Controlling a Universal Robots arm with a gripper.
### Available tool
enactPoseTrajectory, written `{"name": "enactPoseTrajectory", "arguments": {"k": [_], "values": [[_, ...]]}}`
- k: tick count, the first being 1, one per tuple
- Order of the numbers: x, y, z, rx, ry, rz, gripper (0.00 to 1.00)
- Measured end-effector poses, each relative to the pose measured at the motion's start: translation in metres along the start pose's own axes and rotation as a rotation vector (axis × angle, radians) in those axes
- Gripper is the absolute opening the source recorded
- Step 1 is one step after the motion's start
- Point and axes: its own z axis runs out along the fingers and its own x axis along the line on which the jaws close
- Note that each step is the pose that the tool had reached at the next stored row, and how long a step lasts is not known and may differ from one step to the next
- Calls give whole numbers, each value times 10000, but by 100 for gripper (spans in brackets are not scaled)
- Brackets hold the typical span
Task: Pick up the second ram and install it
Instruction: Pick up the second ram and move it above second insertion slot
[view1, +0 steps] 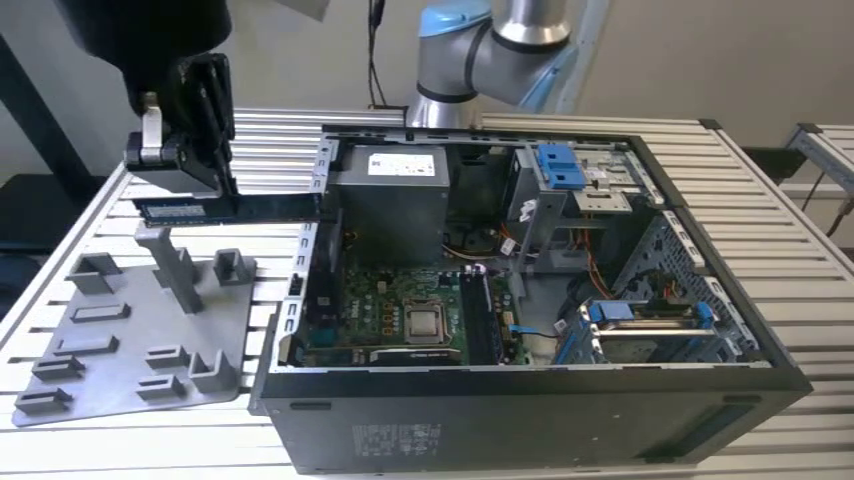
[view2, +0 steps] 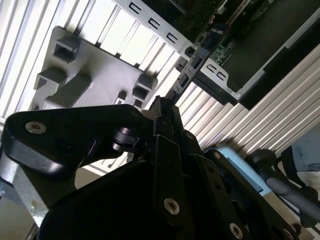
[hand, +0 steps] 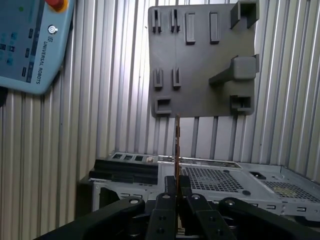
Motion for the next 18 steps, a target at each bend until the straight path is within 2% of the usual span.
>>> {"name": "enactPoseTrajectory", "arguments": {"k": [18], "values": [[24,-388,3,0,0,0,14]]}}
